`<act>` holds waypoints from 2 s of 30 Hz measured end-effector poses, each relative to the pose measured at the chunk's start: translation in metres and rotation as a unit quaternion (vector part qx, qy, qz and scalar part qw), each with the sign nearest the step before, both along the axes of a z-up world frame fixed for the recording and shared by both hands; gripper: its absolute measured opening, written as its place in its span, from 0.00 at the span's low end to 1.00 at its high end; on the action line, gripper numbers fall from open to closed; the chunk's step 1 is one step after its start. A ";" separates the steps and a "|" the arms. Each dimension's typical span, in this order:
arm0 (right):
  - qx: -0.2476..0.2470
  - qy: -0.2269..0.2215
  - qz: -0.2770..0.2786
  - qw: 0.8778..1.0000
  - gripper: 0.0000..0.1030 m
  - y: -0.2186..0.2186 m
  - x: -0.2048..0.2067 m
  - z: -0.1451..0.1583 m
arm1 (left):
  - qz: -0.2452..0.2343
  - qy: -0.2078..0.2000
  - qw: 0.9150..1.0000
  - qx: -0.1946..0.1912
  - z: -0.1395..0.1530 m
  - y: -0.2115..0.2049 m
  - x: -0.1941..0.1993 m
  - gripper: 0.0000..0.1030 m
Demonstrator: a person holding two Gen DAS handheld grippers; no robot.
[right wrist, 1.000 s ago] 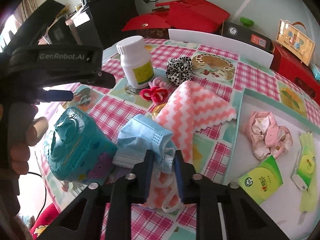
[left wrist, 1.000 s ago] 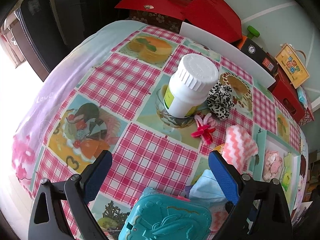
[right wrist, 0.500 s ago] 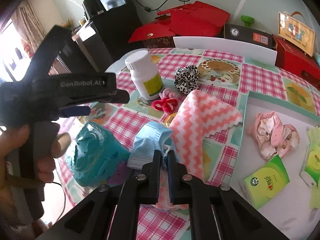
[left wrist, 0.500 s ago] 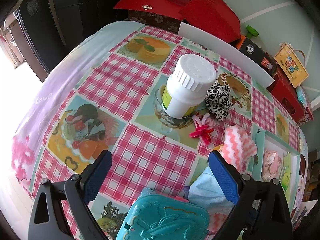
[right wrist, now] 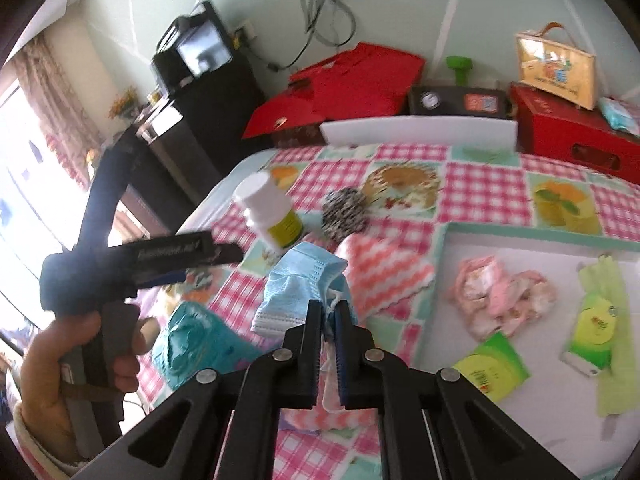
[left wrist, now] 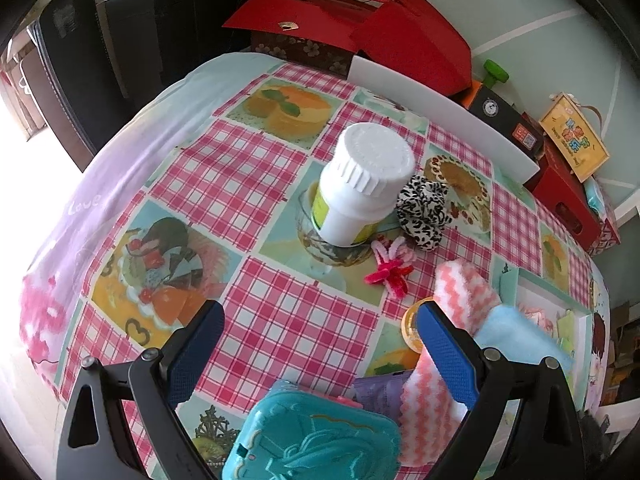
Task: Organize soft objects
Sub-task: 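Grasp the pink zigzag cloth with left tool while right lifts the blue mask, then carry the pink zigzag cloth with left tool while right carries the mask to tray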
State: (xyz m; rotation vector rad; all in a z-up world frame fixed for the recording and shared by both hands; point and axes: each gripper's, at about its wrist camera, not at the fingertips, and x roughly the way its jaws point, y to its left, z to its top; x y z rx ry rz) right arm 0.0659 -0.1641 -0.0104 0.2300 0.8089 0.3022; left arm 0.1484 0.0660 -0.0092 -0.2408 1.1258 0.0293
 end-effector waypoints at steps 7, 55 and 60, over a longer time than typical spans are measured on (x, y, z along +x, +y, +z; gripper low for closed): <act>0.016 -0.013 -0.076 0.997 0.06 -0.055 -0.007 0.016 | -0.028 -0.002 1.000 0.005 0.001 -0.020 0.003 0.94; 0.048 -0.019 -0.160 0.986 0.07 -0.121 -0.021 0.022 | -0.171 0.039 0.984 -0.036 -0.043 -0.118 0.009 0.12; 0.048 -0.019 -0.160 0.986 0.06 -0.122 -0.021 0.022 | -0.164 0.025 0.984 -0.064 -0.035 -0.111 0.008 0.12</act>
